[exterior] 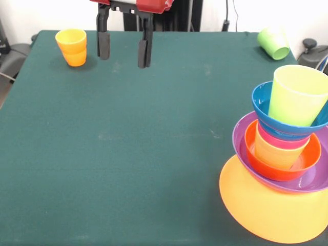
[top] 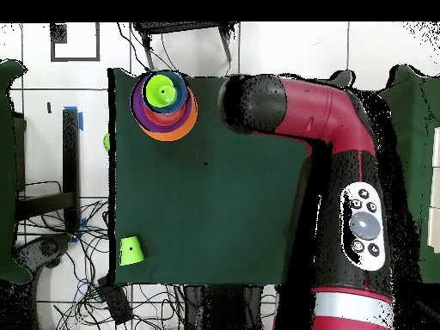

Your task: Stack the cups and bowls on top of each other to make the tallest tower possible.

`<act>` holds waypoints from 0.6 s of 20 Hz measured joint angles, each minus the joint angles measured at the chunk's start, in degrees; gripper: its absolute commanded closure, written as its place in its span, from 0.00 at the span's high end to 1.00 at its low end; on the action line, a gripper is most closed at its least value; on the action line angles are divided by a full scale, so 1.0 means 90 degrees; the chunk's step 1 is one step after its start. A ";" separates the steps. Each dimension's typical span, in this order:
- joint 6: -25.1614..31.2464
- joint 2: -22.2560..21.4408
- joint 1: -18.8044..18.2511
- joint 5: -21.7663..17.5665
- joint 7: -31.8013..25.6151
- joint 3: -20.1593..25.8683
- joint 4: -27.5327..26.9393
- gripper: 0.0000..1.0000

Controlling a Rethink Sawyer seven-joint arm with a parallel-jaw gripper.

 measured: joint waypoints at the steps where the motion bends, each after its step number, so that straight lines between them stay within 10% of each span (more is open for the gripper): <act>1: 0.0000 -0.0018 -0.0037 -0.0004 0.0000 0.0045 0.0006 1.00; 12: -0.0356 -0.0677 -0.0976 -0.0021 0.0000 0.0490 0.0953 1.00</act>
